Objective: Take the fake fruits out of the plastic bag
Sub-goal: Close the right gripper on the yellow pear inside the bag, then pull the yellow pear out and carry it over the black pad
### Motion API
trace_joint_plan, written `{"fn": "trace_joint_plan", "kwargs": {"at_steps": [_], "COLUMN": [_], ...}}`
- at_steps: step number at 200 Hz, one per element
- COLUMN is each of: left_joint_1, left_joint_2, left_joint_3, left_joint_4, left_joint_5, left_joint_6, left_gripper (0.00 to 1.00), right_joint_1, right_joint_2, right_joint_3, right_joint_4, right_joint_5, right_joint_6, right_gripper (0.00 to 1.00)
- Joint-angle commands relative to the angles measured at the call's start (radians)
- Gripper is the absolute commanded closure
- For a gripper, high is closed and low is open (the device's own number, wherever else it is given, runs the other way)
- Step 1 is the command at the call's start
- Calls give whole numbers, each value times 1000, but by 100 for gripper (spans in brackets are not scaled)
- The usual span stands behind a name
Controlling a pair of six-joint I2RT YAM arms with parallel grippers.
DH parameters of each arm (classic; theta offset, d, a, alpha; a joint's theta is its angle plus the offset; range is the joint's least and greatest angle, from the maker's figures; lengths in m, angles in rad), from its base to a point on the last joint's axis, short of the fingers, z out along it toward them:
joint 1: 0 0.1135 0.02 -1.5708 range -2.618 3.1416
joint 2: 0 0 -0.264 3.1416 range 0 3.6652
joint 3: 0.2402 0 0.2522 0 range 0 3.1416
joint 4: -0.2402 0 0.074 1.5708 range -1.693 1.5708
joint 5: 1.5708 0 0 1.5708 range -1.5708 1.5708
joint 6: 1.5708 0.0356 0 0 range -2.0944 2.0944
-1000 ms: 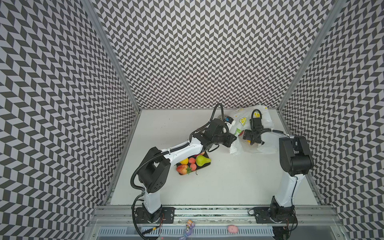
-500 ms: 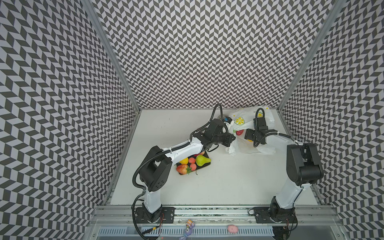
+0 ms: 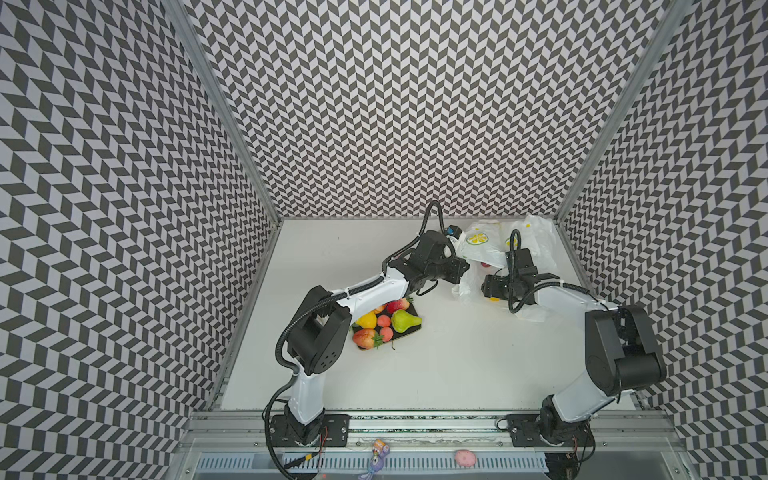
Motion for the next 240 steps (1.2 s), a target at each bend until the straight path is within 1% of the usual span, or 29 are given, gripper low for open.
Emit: {"fn": "trace_joint_plan", "kwargs": {"at_steps": [1, 38, 79, 118, 139, 155, 174, 200, 240], "left_joint_1": [6, 6, 23, 55, 65, 72, 80, 90, 99], "left_joint_2": [-8, 50, 101, 206, 265, 289, 295, 299, 344], "left_joint_3": [70, 193, 262, 378, 450, 466, 462, 452, 463], "left_joint_4": [32, -25, -32, -70, -113, -124, -123, -117, -118], "left_joint_5": [-21, -10, -8, 11, 22, 23, 25, 28, 38], "left_joint_6": [38, 79, 94, 90, 97, 102, 104, 108, 106], "left_gripper": [100, 100, 100, 100, 100, 100, 100, 100, 100], "right_joint_1": [13, 34, 90, 163, 185, 194, 198, 202, 212], "right_joint_2": [-38, -30, -34, -114, -167, -199, -224, -256, -331], "right_joint_3": [-5, -13, -20, -72, -104, -121, -118, -112, -93], "right_joint_4": [-27, -50, -65, -34, -17, -18, -32, -40, -99], "right_joint_5": [-13, 3, 40, 65, 78, 81, 72, 13, -87], "right_joint_6": [-40, -75, -115, -202, -240, -265, -287, -317, -466], "right_gripper": [28, 29, 29, 29, 30, 31, 31, 32, 33]}}
